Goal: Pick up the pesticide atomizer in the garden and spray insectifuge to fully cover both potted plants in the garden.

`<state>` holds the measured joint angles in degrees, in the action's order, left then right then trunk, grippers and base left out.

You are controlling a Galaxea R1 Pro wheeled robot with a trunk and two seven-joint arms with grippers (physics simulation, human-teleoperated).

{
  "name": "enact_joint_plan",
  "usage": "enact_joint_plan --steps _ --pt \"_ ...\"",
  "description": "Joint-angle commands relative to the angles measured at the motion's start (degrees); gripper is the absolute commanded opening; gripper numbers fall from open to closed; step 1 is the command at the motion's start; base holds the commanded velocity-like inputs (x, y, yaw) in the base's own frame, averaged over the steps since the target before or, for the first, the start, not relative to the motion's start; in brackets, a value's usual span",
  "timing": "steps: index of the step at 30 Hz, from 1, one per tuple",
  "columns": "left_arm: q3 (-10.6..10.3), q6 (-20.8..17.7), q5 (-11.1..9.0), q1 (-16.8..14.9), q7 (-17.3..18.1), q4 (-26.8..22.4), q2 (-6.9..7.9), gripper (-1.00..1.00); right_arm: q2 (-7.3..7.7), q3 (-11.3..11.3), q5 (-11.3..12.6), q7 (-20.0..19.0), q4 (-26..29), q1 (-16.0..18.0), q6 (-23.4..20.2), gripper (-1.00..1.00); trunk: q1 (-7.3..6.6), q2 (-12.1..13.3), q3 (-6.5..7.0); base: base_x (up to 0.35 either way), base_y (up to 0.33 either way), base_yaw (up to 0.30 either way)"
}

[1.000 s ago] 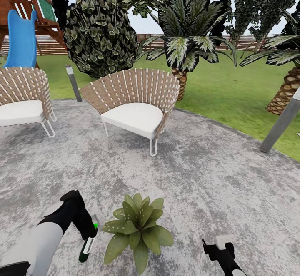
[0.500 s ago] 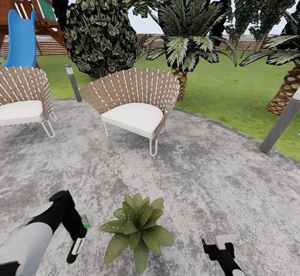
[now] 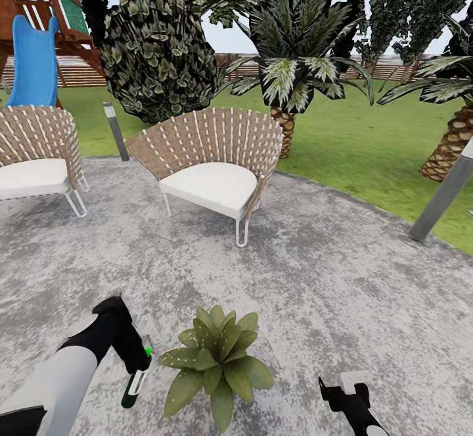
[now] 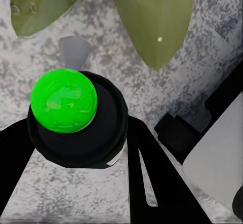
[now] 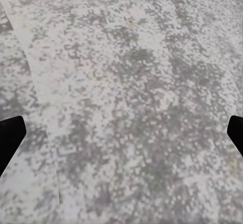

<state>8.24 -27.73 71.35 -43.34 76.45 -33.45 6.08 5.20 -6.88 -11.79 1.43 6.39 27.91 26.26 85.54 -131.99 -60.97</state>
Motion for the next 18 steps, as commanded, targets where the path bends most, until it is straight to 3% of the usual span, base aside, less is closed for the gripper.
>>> enact_joint_plan --steps 1,5,9,12,18 --pt "0.29 -0.45 0.36 1.00 0.33 0.00 0.05 -1.00 0.00 -0.41 -0.60 0.15 -0.06 0.04 0.19 1.00 -0.01 -0.02 -0.04 0.000 0.000 0.000" --pt "0.29 -0.32 0.16 3.14 0.23 0.05 0.20 -1.00 0.00 -0.41 -0.60 0.15 -0.06 0.02 0.19 1.00 -0.01 -0.02 -0.04 0.000 0.000 0.000" --pt "0.40 -0.53 -0.03 3.28 0.29 -0.47 0.19 -1.00 -0.01 -0.41 -0.60 0.15 -0.06 0.04 0.19 1.00 -0.01 -0.02 -0.04 0.000 0.000 0.000" --pt "0.32 -1.93 -0.07 -3.22 1.02 -0.74 -0.15 -1.00 -0.02 -0.41 -0.60 0.15 -0.06 0.04 0.19 1.00 -0.01 -0.02 -0.04 0.000 0.000 0.000" --pt "0.22 -1.68 0.40 -3.11 0.80 -0.13 0.22 -1.00 -0.02 -0.41 -0.60 0.14 -0.06 0.04 0.19 1.00 -0.01 -0.02 -0.04 0.000 0.000 0.000"
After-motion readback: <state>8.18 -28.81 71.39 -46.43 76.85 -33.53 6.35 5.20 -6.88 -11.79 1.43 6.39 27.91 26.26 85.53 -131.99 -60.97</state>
